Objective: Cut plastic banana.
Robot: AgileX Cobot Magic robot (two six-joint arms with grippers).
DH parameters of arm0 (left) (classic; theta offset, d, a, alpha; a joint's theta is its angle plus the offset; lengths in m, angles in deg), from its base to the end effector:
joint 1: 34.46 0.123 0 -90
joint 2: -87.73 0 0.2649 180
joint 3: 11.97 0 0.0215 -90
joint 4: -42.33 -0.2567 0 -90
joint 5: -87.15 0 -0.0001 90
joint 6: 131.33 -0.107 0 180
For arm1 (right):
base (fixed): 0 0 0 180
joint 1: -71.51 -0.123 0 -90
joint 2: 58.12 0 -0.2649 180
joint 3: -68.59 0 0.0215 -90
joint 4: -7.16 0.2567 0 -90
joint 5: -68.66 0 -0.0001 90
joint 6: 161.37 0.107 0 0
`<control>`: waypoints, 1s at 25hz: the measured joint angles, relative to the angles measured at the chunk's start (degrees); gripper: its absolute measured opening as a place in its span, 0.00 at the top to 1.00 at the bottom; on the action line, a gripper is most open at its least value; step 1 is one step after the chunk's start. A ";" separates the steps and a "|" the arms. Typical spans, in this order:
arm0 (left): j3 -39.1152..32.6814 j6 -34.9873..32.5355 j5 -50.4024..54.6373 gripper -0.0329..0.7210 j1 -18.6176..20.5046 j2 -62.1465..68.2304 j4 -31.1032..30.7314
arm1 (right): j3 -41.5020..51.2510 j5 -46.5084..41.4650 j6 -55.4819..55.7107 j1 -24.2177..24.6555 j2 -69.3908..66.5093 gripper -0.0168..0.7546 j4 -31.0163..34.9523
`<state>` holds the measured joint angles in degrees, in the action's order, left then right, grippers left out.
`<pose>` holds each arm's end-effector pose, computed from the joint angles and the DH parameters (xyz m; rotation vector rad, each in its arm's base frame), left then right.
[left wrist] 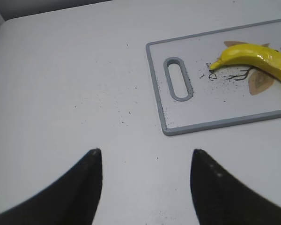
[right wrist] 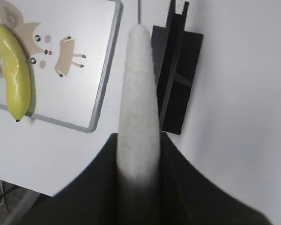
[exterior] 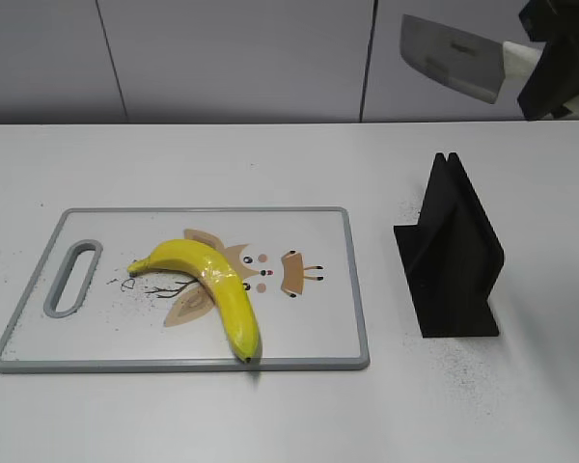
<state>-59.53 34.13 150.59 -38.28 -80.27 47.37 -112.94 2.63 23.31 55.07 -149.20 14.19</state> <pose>0.0402 -0.0111 0.2686 0.3455 2.1152 0.0019 0.2898 0.0980 0.3146 -0.2451 2.7213 0.2736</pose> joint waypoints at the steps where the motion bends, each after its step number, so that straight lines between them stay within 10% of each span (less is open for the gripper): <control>1: 0.71 -0.65 -0.06 0.21 0.00 1.76 0.22 | -0.37 -0.05 -3.46 0.00 0.00 0.77 0.56; 10: 8.93 -17.02 -3.76 0.21 0.00 24.25 6.73 | -1.41 -0.30 -36.67 -0.21 -2.63 0.77 12.78; 17: 20.73 -41.46 -2.65 0.21 -0.12 45.07 15.62 | -6.04 -1.78 -57.49 -3.62 -9.73 0.77 13.31; 25: 37.41 -50.61 2.38 0.21 -6.74 66.70 18.17 | -11.83 -3.15 -67.98 -9.15 -18.99 0.77 13.02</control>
<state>-22.12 -16.49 152.97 -45.01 -13.57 65.55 -124.77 -0.52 -44.67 45.92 -168.19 27.22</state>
